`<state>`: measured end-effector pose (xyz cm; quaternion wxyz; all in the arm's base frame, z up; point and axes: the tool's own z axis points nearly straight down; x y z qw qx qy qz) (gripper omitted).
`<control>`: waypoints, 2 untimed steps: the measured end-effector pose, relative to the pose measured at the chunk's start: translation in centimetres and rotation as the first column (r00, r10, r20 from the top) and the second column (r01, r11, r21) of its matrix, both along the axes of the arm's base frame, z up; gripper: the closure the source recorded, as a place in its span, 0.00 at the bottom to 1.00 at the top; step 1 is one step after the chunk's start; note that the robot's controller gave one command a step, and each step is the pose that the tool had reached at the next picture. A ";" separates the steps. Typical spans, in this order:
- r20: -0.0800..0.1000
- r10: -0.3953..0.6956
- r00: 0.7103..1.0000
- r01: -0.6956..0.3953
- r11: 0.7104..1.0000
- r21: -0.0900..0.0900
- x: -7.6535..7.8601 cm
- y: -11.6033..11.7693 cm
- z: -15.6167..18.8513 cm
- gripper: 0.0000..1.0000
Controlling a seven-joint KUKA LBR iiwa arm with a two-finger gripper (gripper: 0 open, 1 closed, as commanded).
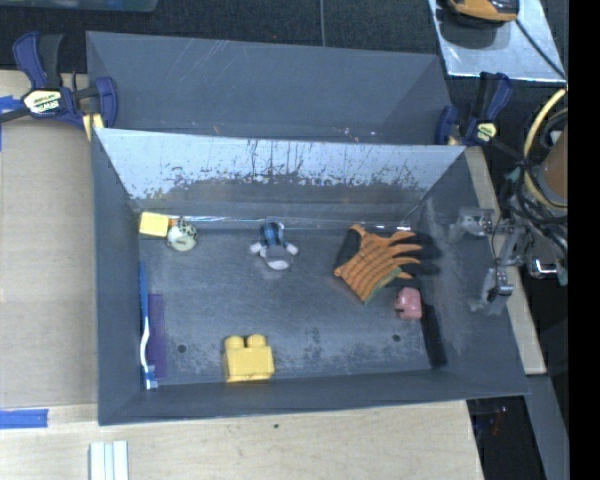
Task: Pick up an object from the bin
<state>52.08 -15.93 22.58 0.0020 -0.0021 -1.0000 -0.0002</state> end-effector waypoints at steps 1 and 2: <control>0.008 0.003 1.000 -0.003 1.000 -0.002 0.2 0.1 0.4 0.00; 0.013 -0.106 0.994 0.106 0.994 -0.001 5.6 2.2 -8.9 0.00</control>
Offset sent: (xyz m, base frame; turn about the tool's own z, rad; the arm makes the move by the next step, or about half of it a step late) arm 0.0874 0.0378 -0.1558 0.1752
